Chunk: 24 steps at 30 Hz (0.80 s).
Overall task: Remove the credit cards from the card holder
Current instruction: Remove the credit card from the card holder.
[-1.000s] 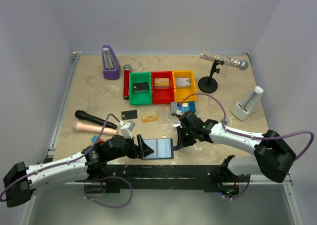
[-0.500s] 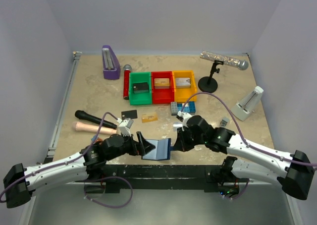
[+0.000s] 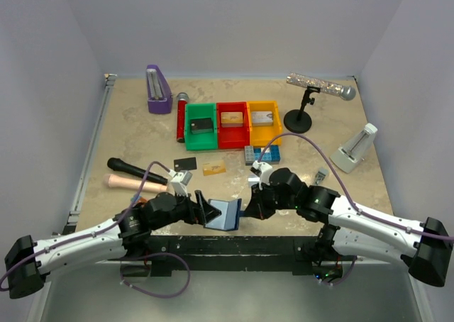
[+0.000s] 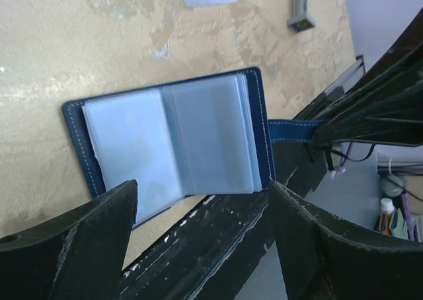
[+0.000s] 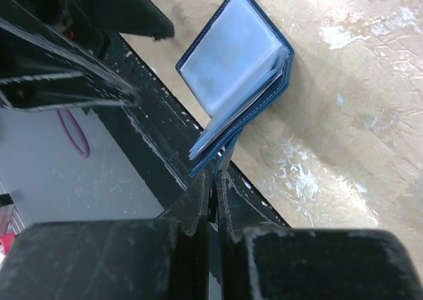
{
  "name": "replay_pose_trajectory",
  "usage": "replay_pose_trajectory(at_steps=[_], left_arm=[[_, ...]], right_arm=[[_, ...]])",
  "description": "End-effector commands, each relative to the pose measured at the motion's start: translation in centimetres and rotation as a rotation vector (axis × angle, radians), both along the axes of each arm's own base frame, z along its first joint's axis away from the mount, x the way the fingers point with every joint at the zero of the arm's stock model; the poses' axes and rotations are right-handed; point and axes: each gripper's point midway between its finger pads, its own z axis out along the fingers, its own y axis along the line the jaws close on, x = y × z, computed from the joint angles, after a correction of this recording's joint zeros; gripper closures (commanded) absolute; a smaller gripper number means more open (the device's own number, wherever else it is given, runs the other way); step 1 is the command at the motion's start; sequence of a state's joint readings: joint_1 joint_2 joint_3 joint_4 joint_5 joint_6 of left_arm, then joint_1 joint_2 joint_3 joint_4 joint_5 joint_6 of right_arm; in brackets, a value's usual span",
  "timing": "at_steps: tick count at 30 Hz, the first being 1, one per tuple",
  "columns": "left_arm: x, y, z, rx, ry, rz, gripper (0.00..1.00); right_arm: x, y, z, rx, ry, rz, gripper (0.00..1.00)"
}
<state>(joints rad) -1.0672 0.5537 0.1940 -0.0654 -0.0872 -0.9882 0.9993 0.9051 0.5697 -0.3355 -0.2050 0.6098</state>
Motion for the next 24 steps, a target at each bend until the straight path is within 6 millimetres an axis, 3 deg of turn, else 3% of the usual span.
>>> replay_pose_trajectory(at_steps=[1, 6, 13, 24], left_arm=[[-1.4, -2.4, 0.6, -0.011, 0.017, -0.148, 0.2], [-1.5, -3.5, 0.2, 0.032, 0.049, -0.184, 0.26], [-1.0, -3.5, 2.7, -0.034, -0.02, -0.162, 0.25], [-0.6, -4.6, 0.7, 0.033, -0.021, -0.199, 0.32]], right_arm=[[0.4, 1.6, 1.1, 0.059, -0.036, 0.038, 1.0], [0.7, 2.3, 1.2, 0.083, -0.03, 0.032, 1.0], [0.2, 2.9, 2.7, 0.124, -0.029, 0.074, 1.0], [0.0, 3.3, 1.9, 0.092, 0.0, 0.094, 1.0]])
